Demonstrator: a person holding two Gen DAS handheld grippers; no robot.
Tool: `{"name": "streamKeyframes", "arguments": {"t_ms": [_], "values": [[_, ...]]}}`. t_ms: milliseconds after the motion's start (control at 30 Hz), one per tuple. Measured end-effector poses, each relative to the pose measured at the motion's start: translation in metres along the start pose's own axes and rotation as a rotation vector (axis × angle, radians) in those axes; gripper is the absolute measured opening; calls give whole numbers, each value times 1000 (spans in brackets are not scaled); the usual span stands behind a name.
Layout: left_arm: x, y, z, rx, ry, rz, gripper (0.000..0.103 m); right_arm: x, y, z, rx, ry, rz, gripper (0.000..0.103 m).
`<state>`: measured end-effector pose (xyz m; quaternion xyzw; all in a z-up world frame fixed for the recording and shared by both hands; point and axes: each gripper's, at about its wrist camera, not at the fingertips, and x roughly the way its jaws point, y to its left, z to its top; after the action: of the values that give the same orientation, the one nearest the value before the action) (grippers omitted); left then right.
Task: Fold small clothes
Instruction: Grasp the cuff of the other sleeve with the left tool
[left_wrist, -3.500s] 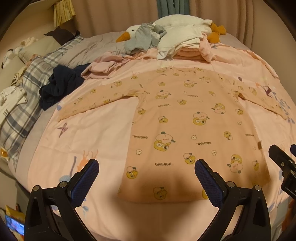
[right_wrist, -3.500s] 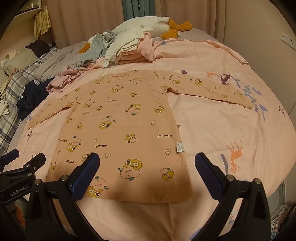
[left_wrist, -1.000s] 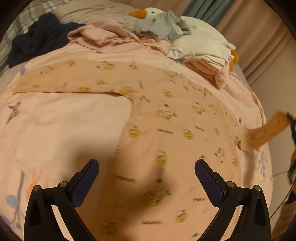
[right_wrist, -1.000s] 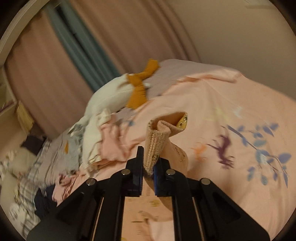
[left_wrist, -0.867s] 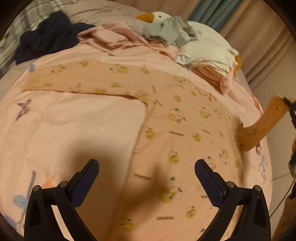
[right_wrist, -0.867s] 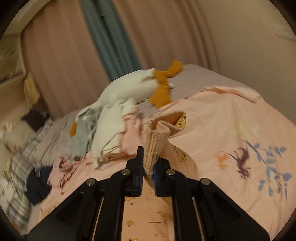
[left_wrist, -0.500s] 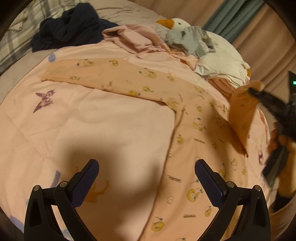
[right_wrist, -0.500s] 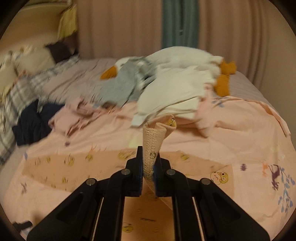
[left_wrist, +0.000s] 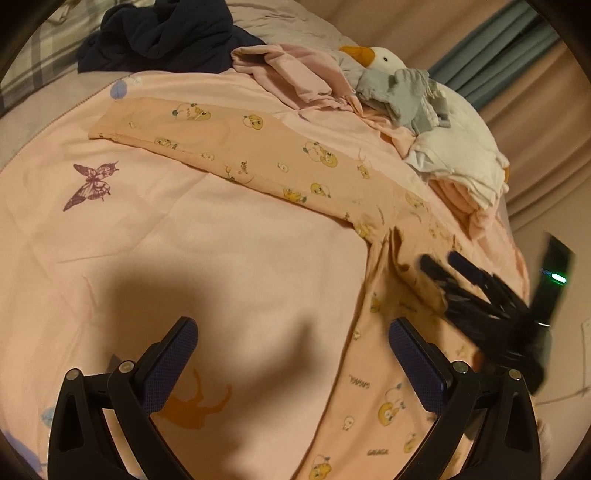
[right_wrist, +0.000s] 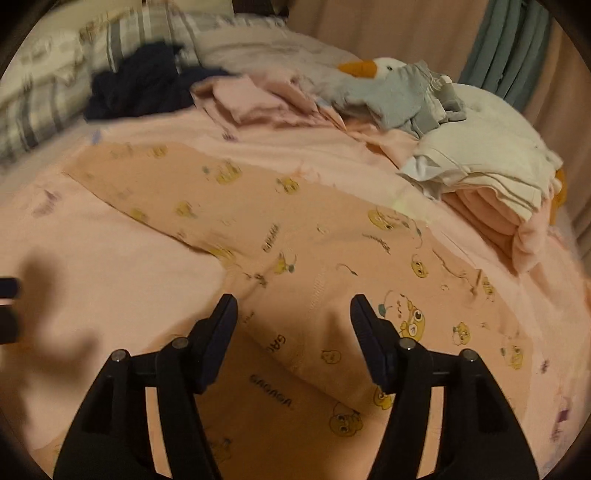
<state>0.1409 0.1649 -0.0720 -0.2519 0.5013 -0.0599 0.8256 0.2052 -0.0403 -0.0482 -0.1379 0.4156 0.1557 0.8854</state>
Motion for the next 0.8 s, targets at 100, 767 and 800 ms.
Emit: {"name": "streamKeyframes", "arguments": {"t_ms": [100,767,800], "values": [[1,6,8,-32,-6,-28,102,-24,-42,0,205,-87,142,69],[-7,118,81,-441,-182,-280,102,54,-10,-10,324,51,217,22],[-6,126,84,-465,-193,-291,102,47,-12,-10,340,29,233,22]]}}
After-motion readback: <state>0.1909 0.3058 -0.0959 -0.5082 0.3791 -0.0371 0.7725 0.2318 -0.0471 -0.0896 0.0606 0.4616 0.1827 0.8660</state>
